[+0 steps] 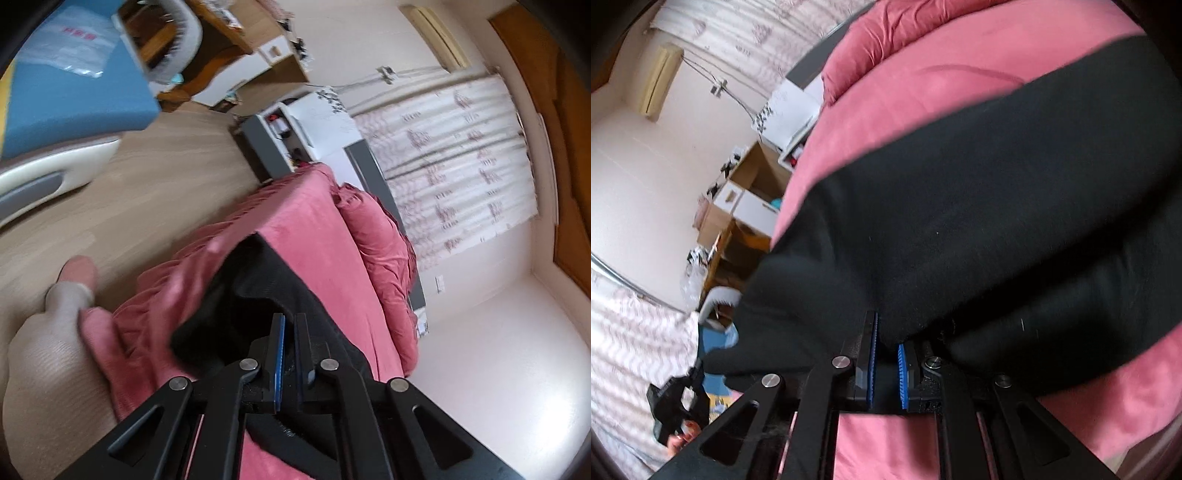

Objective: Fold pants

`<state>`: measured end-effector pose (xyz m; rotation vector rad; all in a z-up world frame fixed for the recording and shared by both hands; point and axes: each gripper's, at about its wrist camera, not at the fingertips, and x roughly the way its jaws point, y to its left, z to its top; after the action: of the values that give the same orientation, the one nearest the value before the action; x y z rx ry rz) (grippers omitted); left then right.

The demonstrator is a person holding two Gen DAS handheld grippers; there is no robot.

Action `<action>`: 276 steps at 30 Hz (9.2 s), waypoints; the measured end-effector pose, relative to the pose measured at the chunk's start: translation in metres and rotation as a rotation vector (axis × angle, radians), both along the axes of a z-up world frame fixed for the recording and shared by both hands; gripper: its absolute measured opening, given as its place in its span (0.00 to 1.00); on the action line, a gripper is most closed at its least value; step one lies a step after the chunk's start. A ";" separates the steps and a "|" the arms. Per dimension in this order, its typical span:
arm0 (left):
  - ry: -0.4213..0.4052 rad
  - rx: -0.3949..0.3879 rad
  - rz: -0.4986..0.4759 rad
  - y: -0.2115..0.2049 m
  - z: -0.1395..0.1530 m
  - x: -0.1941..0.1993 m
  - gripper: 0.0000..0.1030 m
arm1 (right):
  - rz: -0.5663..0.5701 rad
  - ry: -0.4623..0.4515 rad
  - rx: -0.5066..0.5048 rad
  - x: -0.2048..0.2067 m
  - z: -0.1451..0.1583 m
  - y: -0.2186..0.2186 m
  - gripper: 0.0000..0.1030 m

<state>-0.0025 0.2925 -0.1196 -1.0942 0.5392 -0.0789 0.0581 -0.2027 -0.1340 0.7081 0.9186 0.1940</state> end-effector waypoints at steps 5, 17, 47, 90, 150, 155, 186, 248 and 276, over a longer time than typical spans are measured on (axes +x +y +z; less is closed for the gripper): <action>0.039 0.000 0.025 0.001 -0.001 -0.011 0.24 | 0.012 -0.004 0.015 0.001 -0.013 -0.004 0.09; 0.184 0.069 -0.165 -0.056 0.009 0.015 0.31 | 0.026 -0.024 0.063 -0.004 -0.023 -0.011 0.09; 0.406 0.008 -0.138 -0.071 -0.002 0.037 0.45 | -0.117 -0.011 0.158 -0.021 -0.021 -0.065 0.12; 0.205 0.208 -0.004 -0.056 0.020 0.002 0.24 | -0.163 0.027 0.186 -0.040 -0.023 -0.091 0.18; 0.114 0.649 -0.682 -0.309 0.045 0.177 0.26 | -0.413 0.006 -0.464 0.026 0.019 -0.236 0.27; 0.118 0.700 -0.686 -0.324 0.042 0.212 0.26 | -0.471 -0.023 -0.416 0.010 0.012 -0.240 0.27; 0.053 0.599 -0.875 -0.320 0.022 0.072 0.25 | -0.041 0.120 0.268 -0.039 -0.006 -0.110 0.46; 0.142 0.661 -0.538 -0.251 0.010 0.095 0.26 | -0.775 -0.169 0.080 -0.081 0.087 -0.333 0.21; 0.109 0.498 -0.526 -0.187 -0.022 0.087 0.26 | -0.240 -0.283 -0.360 -0.005 0.185 -0.025 0.21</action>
<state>0.0849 0.1059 -0.1419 -0.4548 0.8818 -0.3272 0.0528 -0.2278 0.0508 0.4364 0.5702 -0.0828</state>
